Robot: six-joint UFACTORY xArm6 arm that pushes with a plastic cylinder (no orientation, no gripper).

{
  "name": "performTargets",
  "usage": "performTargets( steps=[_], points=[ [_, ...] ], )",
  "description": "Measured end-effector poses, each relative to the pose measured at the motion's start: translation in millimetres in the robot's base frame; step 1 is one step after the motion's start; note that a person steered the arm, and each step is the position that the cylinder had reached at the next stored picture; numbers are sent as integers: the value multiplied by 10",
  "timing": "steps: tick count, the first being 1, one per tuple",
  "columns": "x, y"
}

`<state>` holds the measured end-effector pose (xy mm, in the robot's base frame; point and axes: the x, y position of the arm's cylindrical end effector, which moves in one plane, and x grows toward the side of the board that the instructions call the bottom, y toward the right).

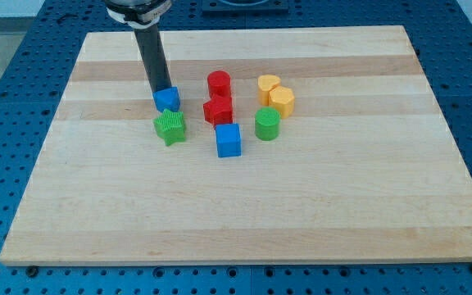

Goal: Slide the green star towards the top left

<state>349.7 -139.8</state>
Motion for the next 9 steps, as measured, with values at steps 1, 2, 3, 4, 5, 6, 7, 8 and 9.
performTargets(
  steps=[1, 2, 3, 4, 5, 6, 7, 8, 9],
  points=[
    [-3, -295],
    [226, -548],
    [752, -515],
    [1190, -54],
    [1198, 1136],
    [779, 1466],
    [561, 1121],
    [772, 591],
    [833, 250]
  ],
)
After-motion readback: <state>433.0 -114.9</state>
